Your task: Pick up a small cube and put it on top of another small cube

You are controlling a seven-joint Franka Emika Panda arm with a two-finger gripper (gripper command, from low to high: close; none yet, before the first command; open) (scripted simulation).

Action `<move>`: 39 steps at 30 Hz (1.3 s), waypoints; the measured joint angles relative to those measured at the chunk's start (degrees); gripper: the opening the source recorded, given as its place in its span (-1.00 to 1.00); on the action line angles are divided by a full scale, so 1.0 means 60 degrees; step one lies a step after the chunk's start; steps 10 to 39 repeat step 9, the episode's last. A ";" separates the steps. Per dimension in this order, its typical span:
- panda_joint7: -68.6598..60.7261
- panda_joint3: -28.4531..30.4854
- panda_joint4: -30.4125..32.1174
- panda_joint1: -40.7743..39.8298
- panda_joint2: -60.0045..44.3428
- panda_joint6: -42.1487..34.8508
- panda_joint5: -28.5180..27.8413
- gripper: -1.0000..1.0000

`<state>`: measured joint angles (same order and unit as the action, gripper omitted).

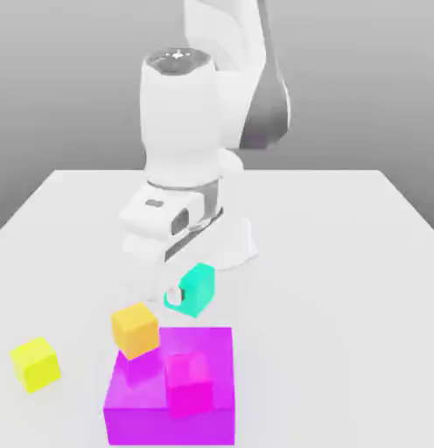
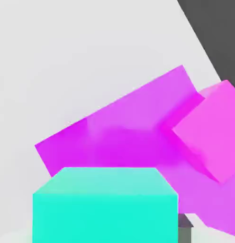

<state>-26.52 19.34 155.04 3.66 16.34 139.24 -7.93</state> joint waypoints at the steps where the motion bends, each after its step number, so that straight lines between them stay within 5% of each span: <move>1: -0.0242 0.0149 0.0003 -0.0071 -0.0081 0.0078 -0.0011 -1.00; 5: -0.0733 0.0424 0.0223 -0.0008 -0.1091 0.1276 0.0315 -1.00; 6: -0.0803 0.0460 0.0284 0.0009 -0.1355 0.1598 0.0390 1.00; 39: -0.0803 0.0460 0.0284 0.0009 -0.1355 0.1598 0.0390 1.00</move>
